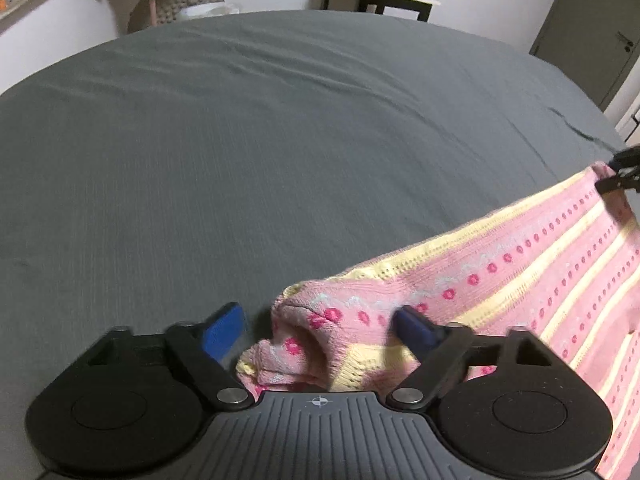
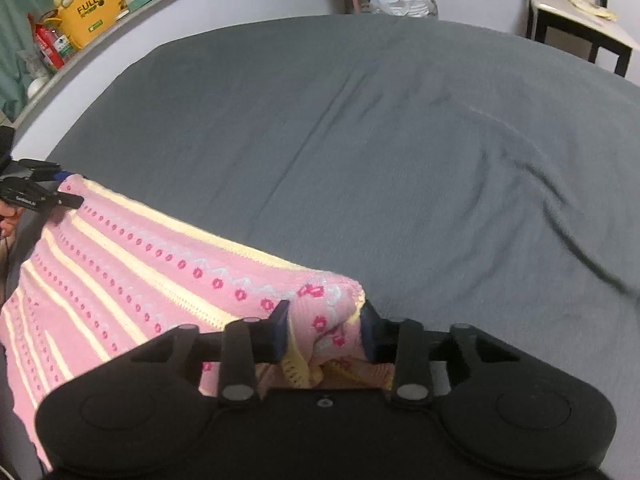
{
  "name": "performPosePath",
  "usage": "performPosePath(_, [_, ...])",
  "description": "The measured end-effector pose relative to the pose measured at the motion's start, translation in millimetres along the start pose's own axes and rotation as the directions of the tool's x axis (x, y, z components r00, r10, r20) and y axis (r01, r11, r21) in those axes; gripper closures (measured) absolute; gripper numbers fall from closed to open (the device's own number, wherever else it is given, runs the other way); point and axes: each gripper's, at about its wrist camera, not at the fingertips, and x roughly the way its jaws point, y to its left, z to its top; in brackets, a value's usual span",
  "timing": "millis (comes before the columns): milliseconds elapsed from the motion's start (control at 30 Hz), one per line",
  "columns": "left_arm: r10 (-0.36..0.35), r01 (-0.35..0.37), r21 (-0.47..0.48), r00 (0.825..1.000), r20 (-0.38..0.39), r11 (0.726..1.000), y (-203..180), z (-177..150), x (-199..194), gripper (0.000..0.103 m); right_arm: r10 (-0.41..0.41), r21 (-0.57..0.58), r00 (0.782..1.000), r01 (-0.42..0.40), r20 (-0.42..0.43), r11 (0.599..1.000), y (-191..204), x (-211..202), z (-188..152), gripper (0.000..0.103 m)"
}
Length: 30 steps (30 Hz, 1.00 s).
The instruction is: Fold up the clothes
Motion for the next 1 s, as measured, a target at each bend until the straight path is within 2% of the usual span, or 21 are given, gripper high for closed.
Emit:
performPosePath(67, [-0.017, 0.017, -0.009, 1.0, 0.014, 1.0, 0, -2, -7, 0.061, -0.011, -0.016, 1.0, 0.012, 0.012, 1.0, 4, -7, 2, 0.076])
performPosePath(100, [-0.026, 0.026, -0.014, 0.999, 0.021, 1.0, 0, -4, -11, 0.069, -0.019, -0.022, 1.0, 0.019, 0.019, 1.0, 6, -10, 3, 0.076])
performPosePath(133, [-0.017, 0.017, -0.012, 1.0, 0.025, 1.0, -1, -5, -14, 0.074, -0.023, -0.028, 0.999, 0.024, 0.025, 0.999, 9, -14, 4, 0.077])
performPosePath(233, [-0.003, 0.002, 0.01, 0.998, 0.056, 1.0, -5, -9, -26, 0.081, -0.038, -0.047, 0.998, 0.04, 0.044, 0.998, 16, -27, 7, 0.078])
performPosePath(400, [0.028, -0.032, 0.021, 0.989, 0.142, 0.999, -3, -3, -51, 0.083, -0.086, -0.05, 0.985, 0.095, 0.151, 0.994, 26, -52, 25, 0.078])
performPosePath(500, [0.094, -0.102, 0.029, 0.973, 0.213, 0.994, -1, 8, -68, 0.083, -0.148, -0.016, 0.95, 0.158, 0.275, 0.987, 31, -64, 43, 0.078])
performPosePath(600, [0.167, -0.181, 0.012, 0.928, 0.333, 0.983, -4, 31, -83, 0.083, -0.214, -0.004, 0.892, 0.235, 0.397, 0.972, 36, -67, 56, 0.078])
performPosePath(633, [0.191, -0.207, 0.004, 0.908, 0.372, 0.978, -4, 39, -87, 0.082, -0.224, -0.015, 0.882, 0.253, 0.416, 0.967, 36, -64, 56, 0.078])
performPosePath(700, [0.239, -0.261, -0.008, 0.871, 0.43, 0.965, -8, 56, -92, 0.082, -0.234, -0.042, 0.88, 0.276, 0.414, 0.96, 36, -58, 52, 0.078])
performPosePath(733, [0.256, -0.288, 0.006, 0.858, 0.445, 0.957, -15, 61, -91, 0.082, -0.237, -0.059, 0.882, 0.284, 0.407, 0.957, 38, -55, 48, 0.078])
performPosePath(767, [0.257, -0.298, 0.022, 0.856, 0.448, 0.954, -15, 64, -86, 0.082, -0.231, -0.079, 0.888, 0.284, 0.399, 0.955, 40, -55, 40, 0.078])
performPosePath(833, [0.225, -0.29, 0.083, 0.865, 0.448, 0.953, -17, 56, -87, 0.082, -0.204, -0.126, 0.892, 0.275, 0.402, 0.953, 42, -64, 26, 0.078])
performPosePath(900, [0.181, -0.275, 0.147, 0.871, 0.457, 0.95, -20, 38, -91, 0.082, -0.165, -0.18, 0.894, 0.259, 0.417, 0.949, 45, -83, 11, 0.078])
performPosePath(1000, [0.116, -0.229, 0.184, 0.871, 0.478, 0.956, -27, 8, -115, 0.082, -0.079, -0.288, 0.897, 0.222, 0.435, 0.932, 58, -103, -13, 0.077])
